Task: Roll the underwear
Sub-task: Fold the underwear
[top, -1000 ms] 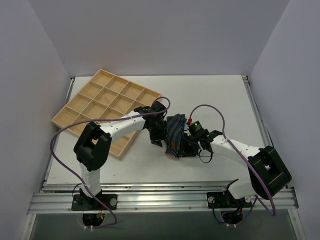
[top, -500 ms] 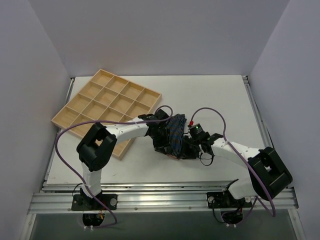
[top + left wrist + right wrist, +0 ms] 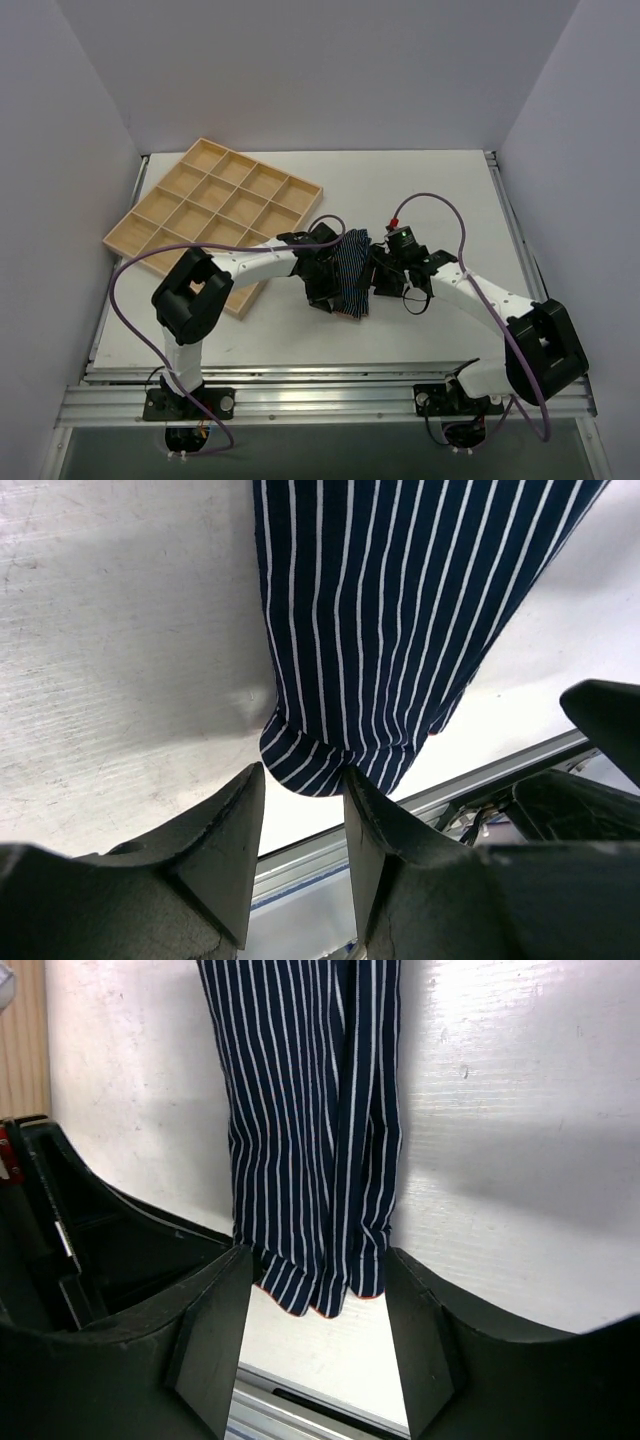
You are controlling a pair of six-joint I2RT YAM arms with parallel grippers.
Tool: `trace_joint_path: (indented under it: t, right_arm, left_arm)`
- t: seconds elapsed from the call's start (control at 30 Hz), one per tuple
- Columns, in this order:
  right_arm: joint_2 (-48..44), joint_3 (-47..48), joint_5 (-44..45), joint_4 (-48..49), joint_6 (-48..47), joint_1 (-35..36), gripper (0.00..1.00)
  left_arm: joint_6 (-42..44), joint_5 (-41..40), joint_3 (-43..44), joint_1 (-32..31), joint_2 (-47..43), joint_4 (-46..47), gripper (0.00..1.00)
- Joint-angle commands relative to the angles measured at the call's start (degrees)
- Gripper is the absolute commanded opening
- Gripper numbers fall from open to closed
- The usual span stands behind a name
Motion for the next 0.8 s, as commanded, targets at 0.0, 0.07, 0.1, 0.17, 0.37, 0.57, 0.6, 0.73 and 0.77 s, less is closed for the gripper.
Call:
trace_joint_path:
  t: [0.0, 0.07, 0.1, 0.17, 0.37, 0.57, 0.6, 0.73, 0.77]
  right_arm:
    - [0.97, 0.27, 0.14, -1.4, -2.12, -0.54, 0.51]
    - [1.23, -0.79, -1.09, -0.96, -2.83, -0.45, 0.53]
    - [0.88, -1.32, -2.23, -0.61, -2.74, -0.45, 0.53]
    - [-0.26, -2.72, -3.11, 0.1, -2.65, -0.36, 0.55]
    - [-2.37, -5.1, -3.56, 0.19, -3.09, 0.69, 0.62]
    - [-4.83, -5.28, -2.06, -0.95, -0.99, 2.62, 0.53]
    - [-5.27, -5.19, -1.98, -0.95, 0.41, 3.15, 0.52]
    - [-6.59, -5.98, -0.14, -0.95, 3.32, 6.83, 0.5]
    - [-6.33, -6.24, 0.48, -0.78, 3.58, 7.28, 0.5]
  left_arm:
    - [-1.61, 0.33, -0.54, 0.27, -2.09, 2.52, 0.45]
    - [-1.97, 0.42, -0.98, 0.35, -2.7, 2.88, 0.46]
    - [-1.97, 0.25, -0.8, 0.53, -2.88, 2.79, 0.46]
    - [-1.36, -0.19, 0.51, 1.06, -3.41, 1.65, 0.49]
    - [0.4, -1.6, 5.17, 3.51, -3.23, -2.57, 0.5]
    - [2.5, -1.07, 9.12, 5.8, -0.69, -4.15, 0.49]
    - [2.86, -0.99, 9.83, 5.98, 0.36, -4.33, 0.49]
    - [5.14, -0.98, 13.17, 6.42, 3.0, -5.29, 0.49]
    - [5.5, -0.98, 14.13, 6.59, 3.62, -6.08, 0.49]
